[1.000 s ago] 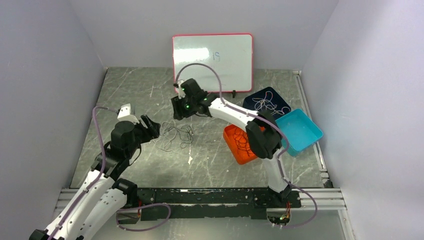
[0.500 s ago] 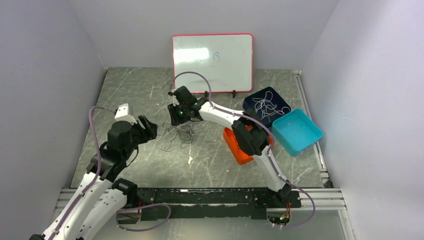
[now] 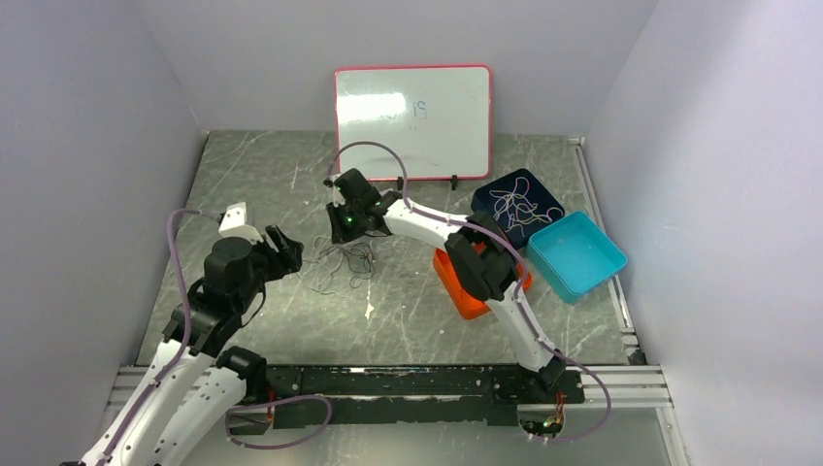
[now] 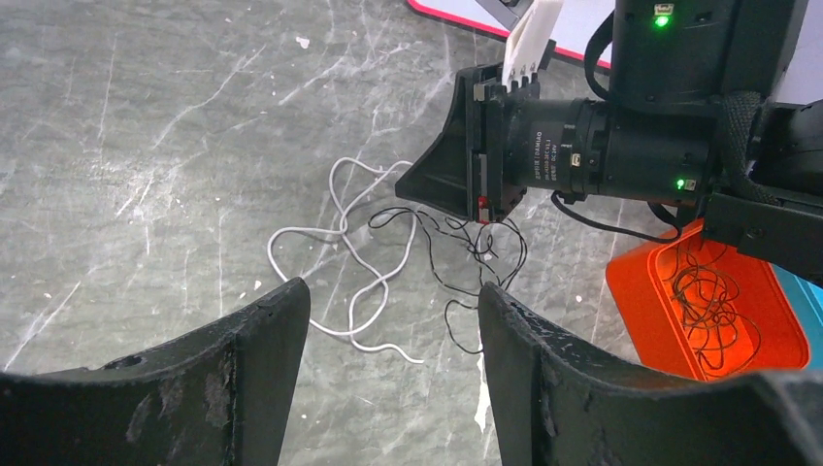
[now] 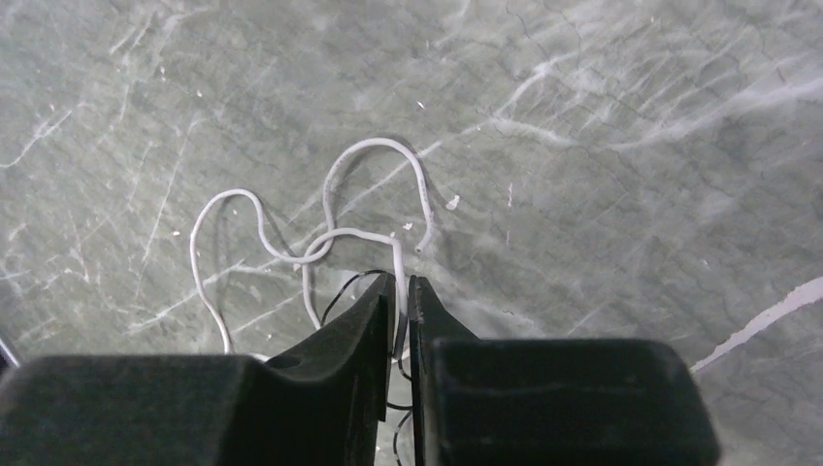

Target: Untangle the cables

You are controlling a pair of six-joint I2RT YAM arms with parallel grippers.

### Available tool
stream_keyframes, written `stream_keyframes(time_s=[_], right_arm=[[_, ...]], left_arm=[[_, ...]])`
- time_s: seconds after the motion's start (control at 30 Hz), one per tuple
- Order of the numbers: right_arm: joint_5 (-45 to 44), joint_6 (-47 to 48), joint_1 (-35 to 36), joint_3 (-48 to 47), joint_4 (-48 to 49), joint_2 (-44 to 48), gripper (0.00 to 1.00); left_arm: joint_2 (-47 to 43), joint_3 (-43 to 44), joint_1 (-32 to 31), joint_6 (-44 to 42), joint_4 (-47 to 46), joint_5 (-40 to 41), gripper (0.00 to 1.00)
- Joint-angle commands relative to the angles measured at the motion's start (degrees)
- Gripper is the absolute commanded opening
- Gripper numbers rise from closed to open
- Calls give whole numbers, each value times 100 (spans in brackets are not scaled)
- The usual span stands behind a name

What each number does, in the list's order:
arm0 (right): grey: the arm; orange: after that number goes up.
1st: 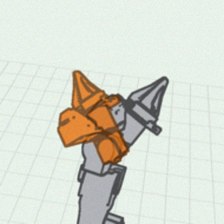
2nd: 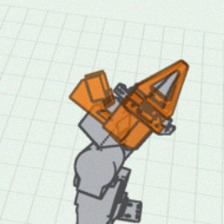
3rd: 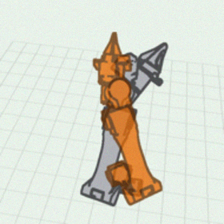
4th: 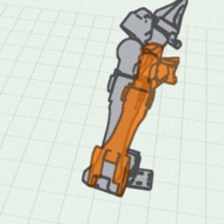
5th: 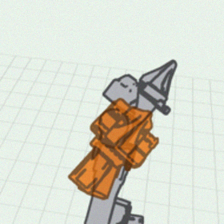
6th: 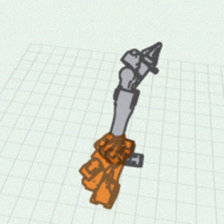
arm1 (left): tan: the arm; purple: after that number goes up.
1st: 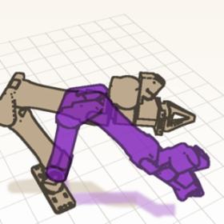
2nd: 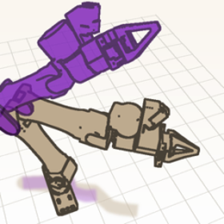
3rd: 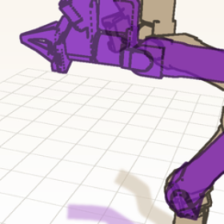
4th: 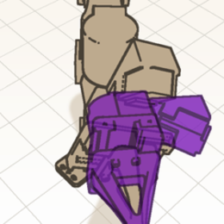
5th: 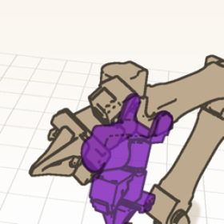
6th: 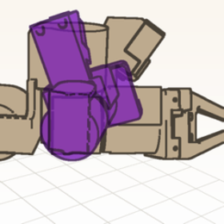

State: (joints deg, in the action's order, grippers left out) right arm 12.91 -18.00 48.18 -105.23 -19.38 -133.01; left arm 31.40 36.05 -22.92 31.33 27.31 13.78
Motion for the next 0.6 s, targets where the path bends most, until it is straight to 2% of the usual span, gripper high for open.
stream_keyframes(time_s=[0.0,0.07,0.13,0.2,0.57], right_arm=[[-5,21,11,354,655,463,10],[-102,37,23,934,1436,1003,6],[-231,76,24,1262,1765,1460,3],[-355,145,22,1340,1784,1780,0],[-495,79,18,1539,1691,3256,0]], left_arm=[[-68,166,35,-55,12,-85,69],[-163,129,33,-49,-82,-173,69],[-235,108,35,-93,-172,-199,69],[-257,160,33,-206,-260,-234,70],[87,980,33,-955,-703,-185,72]])
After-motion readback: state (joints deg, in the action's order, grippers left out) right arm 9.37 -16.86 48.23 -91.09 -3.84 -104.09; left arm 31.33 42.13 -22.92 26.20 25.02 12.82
